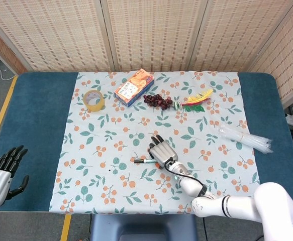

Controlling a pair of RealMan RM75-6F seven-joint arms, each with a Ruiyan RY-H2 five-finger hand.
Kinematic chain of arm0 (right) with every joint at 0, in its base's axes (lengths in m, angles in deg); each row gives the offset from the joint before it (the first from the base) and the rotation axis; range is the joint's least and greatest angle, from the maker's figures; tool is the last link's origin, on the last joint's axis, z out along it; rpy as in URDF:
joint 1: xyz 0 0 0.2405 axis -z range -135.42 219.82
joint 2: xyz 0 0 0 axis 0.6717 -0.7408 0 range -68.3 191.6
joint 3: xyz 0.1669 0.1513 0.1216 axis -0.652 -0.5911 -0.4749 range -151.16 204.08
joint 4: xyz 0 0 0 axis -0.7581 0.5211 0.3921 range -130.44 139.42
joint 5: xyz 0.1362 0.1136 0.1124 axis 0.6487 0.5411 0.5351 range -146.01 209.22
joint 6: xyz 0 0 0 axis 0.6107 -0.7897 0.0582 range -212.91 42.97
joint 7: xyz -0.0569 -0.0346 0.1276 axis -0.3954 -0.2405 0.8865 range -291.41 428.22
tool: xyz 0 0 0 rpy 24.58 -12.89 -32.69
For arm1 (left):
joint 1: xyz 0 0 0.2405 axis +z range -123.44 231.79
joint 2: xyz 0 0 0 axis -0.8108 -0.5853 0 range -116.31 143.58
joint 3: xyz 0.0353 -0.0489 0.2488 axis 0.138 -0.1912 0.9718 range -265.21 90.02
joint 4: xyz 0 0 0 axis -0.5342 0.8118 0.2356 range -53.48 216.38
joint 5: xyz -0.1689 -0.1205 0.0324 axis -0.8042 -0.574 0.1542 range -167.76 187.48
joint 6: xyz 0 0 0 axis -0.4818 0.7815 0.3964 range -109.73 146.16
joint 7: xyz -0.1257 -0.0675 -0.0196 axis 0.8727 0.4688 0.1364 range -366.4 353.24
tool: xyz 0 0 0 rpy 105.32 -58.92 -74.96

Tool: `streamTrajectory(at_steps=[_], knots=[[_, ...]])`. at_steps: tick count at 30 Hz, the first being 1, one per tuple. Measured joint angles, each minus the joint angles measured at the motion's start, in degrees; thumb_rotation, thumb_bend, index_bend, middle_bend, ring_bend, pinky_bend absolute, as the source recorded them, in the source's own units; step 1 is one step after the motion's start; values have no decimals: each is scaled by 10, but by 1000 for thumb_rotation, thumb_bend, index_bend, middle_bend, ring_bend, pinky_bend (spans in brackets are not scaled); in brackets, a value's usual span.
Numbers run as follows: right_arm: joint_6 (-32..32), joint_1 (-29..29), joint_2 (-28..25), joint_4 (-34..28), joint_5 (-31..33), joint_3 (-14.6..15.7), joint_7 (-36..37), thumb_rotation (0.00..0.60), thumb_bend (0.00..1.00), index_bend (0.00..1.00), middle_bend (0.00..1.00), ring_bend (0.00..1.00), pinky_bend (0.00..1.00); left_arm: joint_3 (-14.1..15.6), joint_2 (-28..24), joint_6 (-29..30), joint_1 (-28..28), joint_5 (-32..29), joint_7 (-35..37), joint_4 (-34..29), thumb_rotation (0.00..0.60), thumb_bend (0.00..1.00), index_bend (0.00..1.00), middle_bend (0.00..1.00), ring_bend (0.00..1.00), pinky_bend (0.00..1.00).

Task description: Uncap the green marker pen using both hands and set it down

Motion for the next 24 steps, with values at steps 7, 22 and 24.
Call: streamTrajectory(at_steps=[7, 22, 24], knots=[[-6, -5, 4, 1, -1, 7, -6, 600, 246, 610, 416, 105, 1, 1, -2, 1, 0, 1, 4, 1, 600, 463, 0, 0, 0, 128], [-36, -4, 13, 16, -39, 12, -7, 600, 298, 850, 675, 397, 81, -1, -5, -2, 1, -5, 6, -3, 600, 462, 0, 0, 0, 129], [-37, -3, 14, 17, -40, 12, -7, 600, 303, 880, 701, 429, 105, -1, -5, -3, 0, -5, 6, -3, 600, 463, 0, 0, 0, 129]])
